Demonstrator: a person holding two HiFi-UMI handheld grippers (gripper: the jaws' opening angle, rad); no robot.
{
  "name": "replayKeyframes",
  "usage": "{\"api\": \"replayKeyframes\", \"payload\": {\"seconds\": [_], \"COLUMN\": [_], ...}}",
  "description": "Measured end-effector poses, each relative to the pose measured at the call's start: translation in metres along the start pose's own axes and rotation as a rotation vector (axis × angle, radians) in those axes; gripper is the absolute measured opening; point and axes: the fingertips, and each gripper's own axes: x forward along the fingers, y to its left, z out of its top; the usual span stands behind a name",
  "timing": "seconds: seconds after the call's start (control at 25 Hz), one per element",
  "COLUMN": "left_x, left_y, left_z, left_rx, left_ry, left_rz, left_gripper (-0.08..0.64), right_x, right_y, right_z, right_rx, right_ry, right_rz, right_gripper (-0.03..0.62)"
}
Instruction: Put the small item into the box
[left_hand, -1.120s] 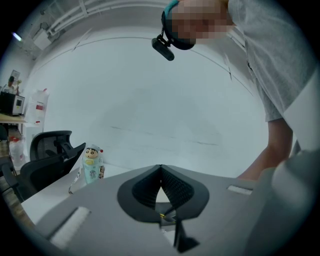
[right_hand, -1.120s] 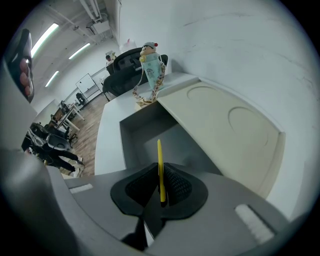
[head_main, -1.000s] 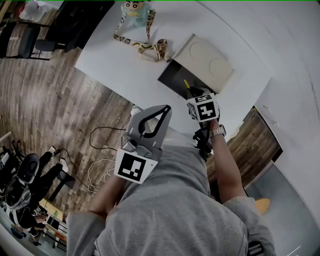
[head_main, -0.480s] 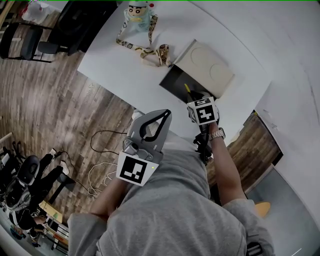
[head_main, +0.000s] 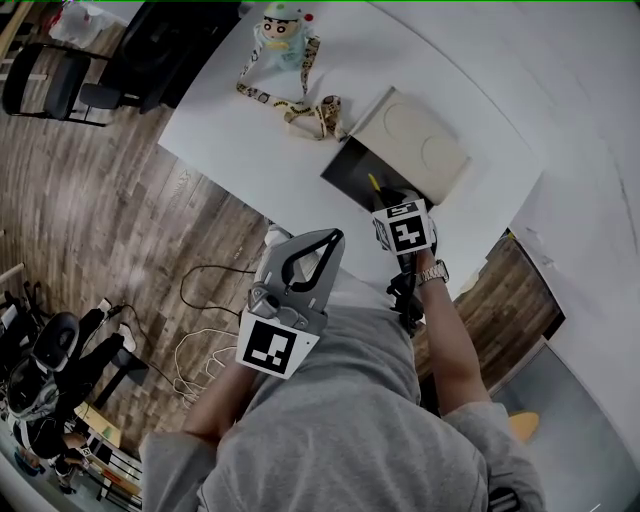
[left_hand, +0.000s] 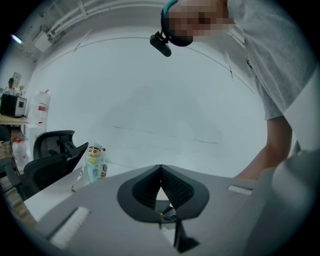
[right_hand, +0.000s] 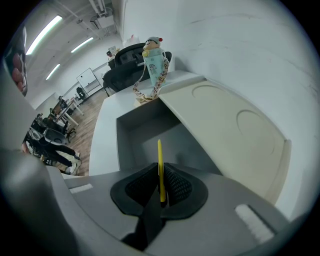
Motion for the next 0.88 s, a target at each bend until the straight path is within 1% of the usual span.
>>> {"api": "replayKeyframes", "payload": {"seconds": [0.12, 0.36, 0.76, 0.88], "left_x": [-0.0007, -0.002, -0.0032, -0.0035], "left_y": [0.0018, 0.0023, 0.0026, 0.0029], "left_z": [0.0003, 0.0004, 0.0018, 0.0023], "left_rx": [-0.002, 0.007, 0.002, 0.004], "left_ry": [-0.007, -0.005, -0.015, -0.015], "left_rz": [0.013, 0.012, 0.009, 0.006], "left_gripper": [0.003, 0.003, 0.003, 0.003], "right_x": [0.0014, 0.0031, 0.0011, -0.0009], "right_y": [-0.0009, 0.0001, 0.0019, -0.0001], "right_z": [0.0012, 0.0009, 0.001, 0.0012], "right_rx": [-0.002, -0.004, 0.021, 0.032], "right_ry": [-0.002, 0.003, -0.01, -0.015], "right_rz": [-0.003, -0.008, 0.002, -0.002], "right_gripper": [0.054, 0.055, 0.101, 0.104]}}
